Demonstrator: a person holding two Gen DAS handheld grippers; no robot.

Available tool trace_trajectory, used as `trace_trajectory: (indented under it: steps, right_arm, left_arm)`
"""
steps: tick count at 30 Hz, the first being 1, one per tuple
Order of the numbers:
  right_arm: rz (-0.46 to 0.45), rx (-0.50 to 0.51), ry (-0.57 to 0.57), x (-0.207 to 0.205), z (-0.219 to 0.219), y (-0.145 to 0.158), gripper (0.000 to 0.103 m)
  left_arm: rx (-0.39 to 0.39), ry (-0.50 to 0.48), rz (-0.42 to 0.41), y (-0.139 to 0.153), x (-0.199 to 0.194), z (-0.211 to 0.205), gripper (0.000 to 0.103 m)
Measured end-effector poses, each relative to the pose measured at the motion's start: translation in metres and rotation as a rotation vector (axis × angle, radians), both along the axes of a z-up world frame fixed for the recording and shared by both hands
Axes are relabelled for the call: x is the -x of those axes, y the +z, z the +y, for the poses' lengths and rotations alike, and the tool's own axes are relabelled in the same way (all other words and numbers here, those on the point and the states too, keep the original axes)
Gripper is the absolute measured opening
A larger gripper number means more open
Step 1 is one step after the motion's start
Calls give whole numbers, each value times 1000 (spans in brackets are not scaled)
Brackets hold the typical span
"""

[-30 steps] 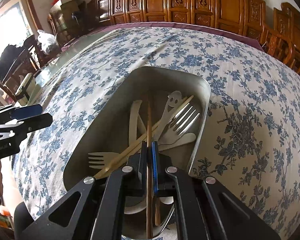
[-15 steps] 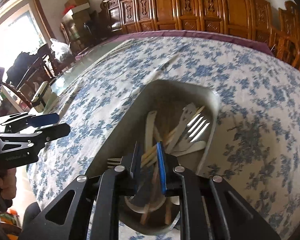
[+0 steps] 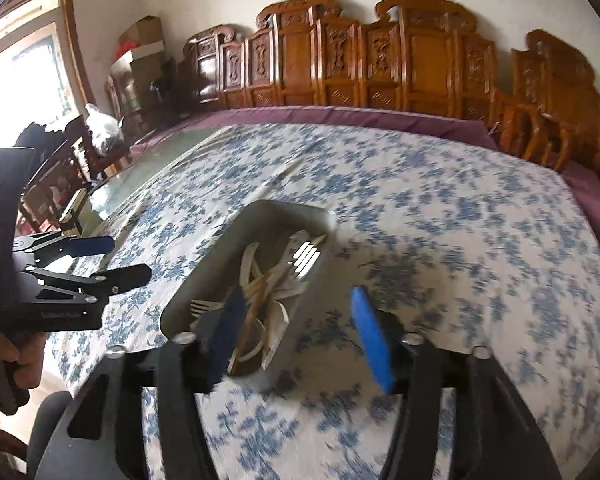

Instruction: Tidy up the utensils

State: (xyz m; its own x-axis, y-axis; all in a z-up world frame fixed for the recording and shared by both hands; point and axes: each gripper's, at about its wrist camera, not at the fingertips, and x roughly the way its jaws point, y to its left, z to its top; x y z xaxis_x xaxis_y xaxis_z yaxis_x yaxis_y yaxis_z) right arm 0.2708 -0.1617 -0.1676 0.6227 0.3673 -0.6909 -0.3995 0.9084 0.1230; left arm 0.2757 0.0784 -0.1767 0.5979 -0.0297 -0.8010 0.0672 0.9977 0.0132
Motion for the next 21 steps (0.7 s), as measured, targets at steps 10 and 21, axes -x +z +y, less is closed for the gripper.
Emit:
trace_trajectory:
  steps: [10,21]
  right_arm:
    - [-33,27,-106,39,-49,12,100]
    - [-60,64,-199,90,-84,30,100]
  left_arm:
    - [6,-21,-38,4,33,-40,95]
    - [20,-23,-111,36,83,-76,95]
